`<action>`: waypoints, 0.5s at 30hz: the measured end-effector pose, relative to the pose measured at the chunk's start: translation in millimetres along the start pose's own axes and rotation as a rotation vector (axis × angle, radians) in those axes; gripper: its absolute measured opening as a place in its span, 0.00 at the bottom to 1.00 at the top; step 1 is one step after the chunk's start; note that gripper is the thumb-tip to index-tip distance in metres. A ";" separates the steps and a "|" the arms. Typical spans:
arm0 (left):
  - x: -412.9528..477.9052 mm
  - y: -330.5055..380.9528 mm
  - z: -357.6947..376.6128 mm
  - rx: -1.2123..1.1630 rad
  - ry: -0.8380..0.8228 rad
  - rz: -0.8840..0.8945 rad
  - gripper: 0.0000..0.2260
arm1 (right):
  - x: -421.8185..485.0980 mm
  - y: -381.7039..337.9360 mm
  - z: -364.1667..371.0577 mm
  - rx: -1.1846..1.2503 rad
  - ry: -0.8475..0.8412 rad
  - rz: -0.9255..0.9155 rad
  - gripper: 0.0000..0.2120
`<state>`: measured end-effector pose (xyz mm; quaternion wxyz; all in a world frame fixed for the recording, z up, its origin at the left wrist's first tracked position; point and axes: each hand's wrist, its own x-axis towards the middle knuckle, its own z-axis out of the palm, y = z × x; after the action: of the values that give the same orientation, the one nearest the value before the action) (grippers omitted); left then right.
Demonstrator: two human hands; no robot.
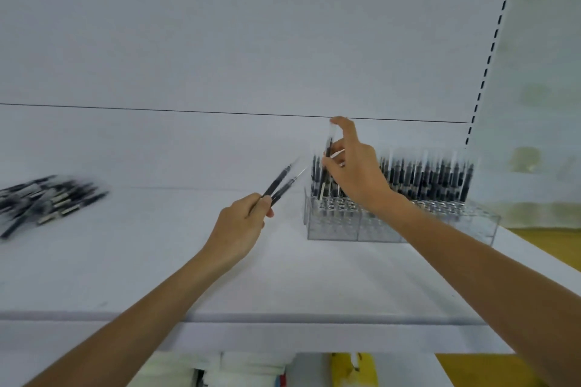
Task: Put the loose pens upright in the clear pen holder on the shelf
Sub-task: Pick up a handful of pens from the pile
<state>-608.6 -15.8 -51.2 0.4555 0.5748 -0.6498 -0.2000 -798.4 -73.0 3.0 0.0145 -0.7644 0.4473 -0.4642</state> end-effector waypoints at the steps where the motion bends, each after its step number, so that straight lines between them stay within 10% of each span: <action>1: -1.9 0.5 1.6 -0.008 0.011 -0.014 0.16 | -1.7 1.2 1.5 -0.017 -0.047 0.009 0.28; 6: -8.7 1.0 9.9 -0.088 0.027 -0.045 0.17 | -9.6 9.6 13.7 -0.099 -0.211 0.062 0.29; 11: -11.1 5.6 15.4 -0.147 0.008 -0.023 0.17 | -16.9 10.1 10.6 -0.236 0.079 -0.077 0.22; 15: -14.0 12.5 25.3 -0.154 0.026 0.034 0.16 | -15.1 1.2 7.5 0.093 0.044 0.091 0.09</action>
<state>-637.5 -6.3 -59.3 0.5101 0.5297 -0.6360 -0.2340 -796.3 -66.2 -12.3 0.0611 -0.7315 0.4597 -0.4999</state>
